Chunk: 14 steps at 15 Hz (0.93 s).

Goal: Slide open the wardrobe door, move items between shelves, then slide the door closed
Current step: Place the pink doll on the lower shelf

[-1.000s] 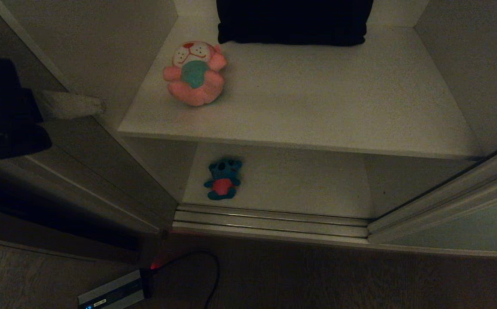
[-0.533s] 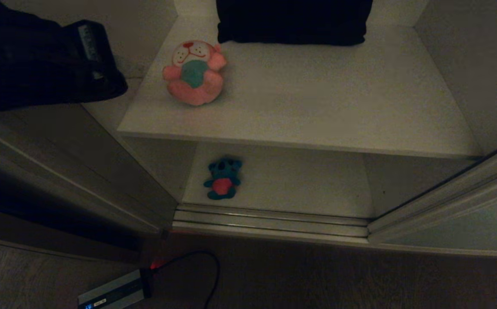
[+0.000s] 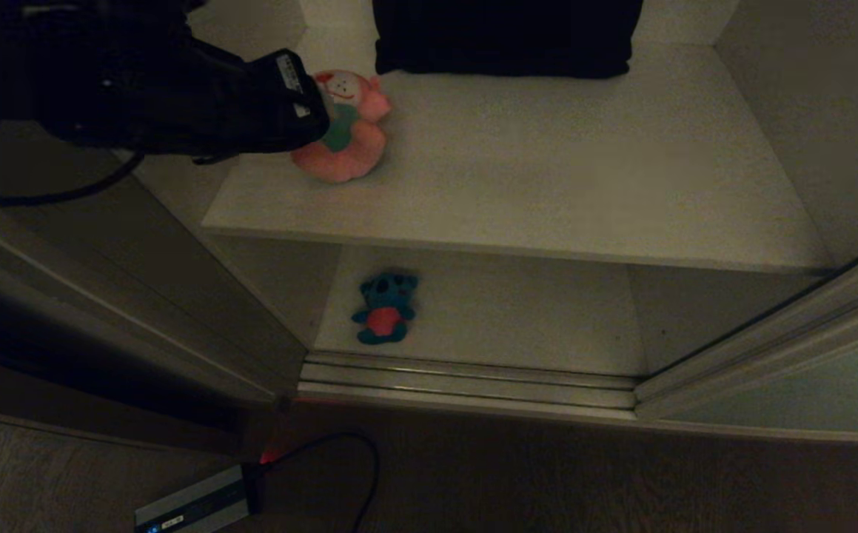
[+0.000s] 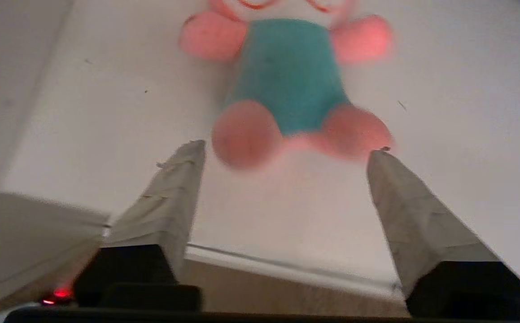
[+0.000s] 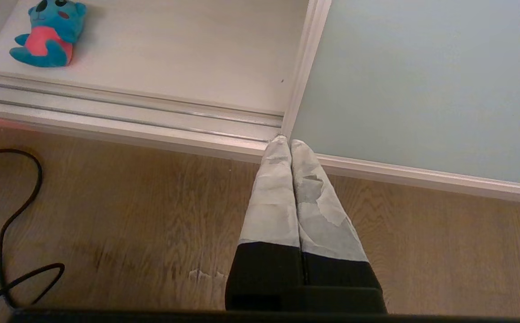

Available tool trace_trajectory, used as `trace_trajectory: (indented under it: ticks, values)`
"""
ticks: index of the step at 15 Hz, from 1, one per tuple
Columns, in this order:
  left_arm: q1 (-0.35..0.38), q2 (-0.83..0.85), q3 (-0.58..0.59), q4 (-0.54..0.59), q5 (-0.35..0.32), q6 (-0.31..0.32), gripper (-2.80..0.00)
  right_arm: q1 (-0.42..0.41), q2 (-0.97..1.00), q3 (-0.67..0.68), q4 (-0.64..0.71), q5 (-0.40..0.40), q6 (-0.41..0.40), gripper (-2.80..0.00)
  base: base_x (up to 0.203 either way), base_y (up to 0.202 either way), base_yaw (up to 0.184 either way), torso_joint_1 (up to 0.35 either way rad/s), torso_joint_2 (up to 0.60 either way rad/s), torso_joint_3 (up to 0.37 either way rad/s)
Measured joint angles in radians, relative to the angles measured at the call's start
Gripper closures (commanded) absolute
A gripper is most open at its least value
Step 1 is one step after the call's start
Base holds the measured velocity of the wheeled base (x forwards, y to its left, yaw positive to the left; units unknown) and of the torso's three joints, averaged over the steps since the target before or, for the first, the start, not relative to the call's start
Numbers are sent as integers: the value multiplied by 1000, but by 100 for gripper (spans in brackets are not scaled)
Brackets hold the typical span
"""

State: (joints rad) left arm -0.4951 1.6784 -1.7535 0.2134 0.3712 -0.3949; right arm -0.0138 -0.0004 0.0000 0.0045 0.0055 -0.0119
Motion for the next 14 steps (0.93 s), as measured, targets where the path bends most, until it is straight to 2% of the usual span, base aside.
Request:
trace_trajectory:
  ticks: [3, 6, 10, 11, 14]
  values:
    - [31, 110, -102, 35, 5, -64, -280, 0, 0, 0, 0, 0, 0, 0, 0, 0, 0, 0, 0, 0]
    - [55, 189, -164, 27, 13, -56, -280, 0, 0, 0, 0, 0, 0, 0, 0, 0, 0, 0, 0, 0]
    - [87, 248, -179, -57, -6, -68, -280, 0, 0, 0, 0, 0, 0, 0, 0, 0, 0, 0, 0, 0]
    - [88, 253, -181, -64, -11, -69, 0, 0, 0, 0, 0, 0, 0, 0, 0, 0, 0, 0, 0, 0]
    - [90, 256, -181, -64, -21, -66, 0, 0, 0, 0, 0, 0, 0, 0, 0, 0, 0, 0, 0, 0]
